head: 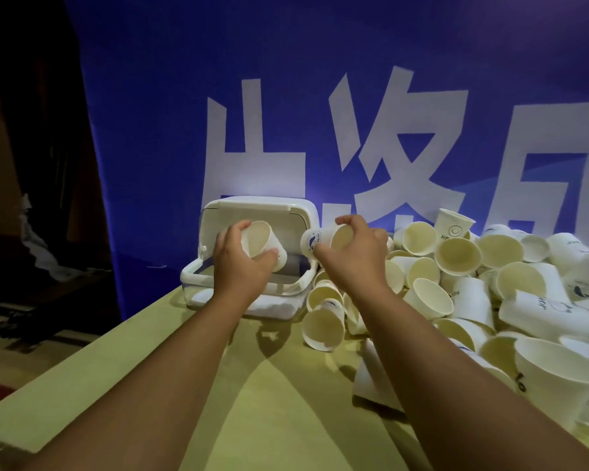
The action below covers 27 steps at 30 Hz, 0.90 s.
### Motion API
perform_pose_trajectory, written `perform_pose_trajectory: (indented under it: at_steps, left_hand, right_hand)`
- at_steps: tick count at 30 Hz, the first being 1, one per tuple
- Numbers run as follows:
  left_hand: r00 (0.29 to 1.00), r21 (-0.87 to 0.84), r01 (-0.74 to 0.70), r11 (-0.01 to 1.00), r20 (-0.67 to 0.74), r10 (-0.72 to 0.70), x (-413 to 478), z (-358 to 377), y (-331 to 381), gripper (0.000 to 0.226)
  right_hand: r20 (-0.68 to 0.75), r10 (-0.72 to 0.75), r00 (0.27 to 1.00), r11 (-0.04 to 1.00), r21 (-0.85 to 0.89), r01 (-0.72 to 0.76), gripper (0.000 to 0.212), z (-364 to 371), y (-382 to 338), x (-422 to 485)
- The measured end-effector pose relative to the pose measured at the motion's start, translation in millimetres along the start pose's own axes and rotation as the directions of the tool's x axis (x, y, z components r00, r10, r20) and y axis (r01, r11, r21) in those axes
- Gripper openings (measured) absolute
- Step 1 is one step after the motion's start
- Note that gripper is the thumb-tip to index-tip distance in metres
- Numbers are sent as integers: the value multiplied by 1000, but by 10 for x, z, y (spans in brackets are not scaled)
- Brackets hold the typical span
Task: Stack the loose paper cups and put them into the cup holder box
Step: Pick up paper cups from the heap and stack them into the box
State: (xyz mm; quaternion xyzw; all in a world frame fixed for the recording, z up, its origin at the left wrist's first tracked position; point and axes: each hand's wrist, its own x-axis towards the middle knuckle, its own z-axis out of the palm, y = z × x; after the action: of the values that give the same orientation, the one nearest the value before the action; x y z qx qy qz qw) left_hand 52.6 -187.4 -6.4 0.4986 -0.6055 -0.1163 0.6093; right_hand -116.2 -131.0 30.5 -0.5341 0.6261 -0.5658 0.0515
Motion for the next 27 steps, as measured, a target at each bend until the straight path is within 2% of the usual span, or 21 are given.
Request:
perform_pose_trajectory:
  at_steps: [4, 7, 10, 13, 15, 16, 18, 20, 24, 27]
  left_hand:
    - [997, 67, 36, 997, 62, -41, 108, 137, -140, 64]
    - [989, 163, 11, 986, 141, -34, 101, 211, -233, 67]
    - [980, 232, -1, 973, 194, -46, 96, 254, -239, 61]
    - [960, 284, -6, 959, 269, -74, 89, 306, -236, 35]
    - [943, 356, -79, 931, 329, -46, 64, 334, -248, 18]
    - [929, 395, -137, 908, 368, -20, 52, 345, -268, 19]
    - [896, 461, -223, 859, 444, -6, 18, 341, -275, 24]
    - [875, 485, -267, 833, 484, -2, -7, 323, -265, 24]
    - [899, 406, -224, 886, 438, 27, 3, 318, -263, 10]
    - [925, 338, -131, 932, 381, -8, 27, 296, -238, 6]
  right_hand:
    - [6, -3, 1000, 1000, -27, 4, 74, 122, -17, 175]
    - [-1, -41, 999, 999, -28, 41, 78, 179, 8, 248]
    - [-8, -83, 996, 996, -11, 83, 64, 236, 19, 273]
    - [4, -153, 988, 987, -47, 153, 36, 290, 34, 259]
    - [22, -205, 979, 978, -42, 206, 22, 308, 47, 257]
    - [37, -219, 975, 975, -33, 220, 18, 317, 52, 259]
    - [85, -218, 972, 974, -43, 222, 19, 341, 54, 267]
    - [151, -200, 968, 972, -97, 216, 32, 368, 53, 266]
    - [230, -245, 942, 930, -218, 295, 35, 410, 97, 251]
    - [225, -274, 935, 929, -189, 318, 11, 440, 124, 243]
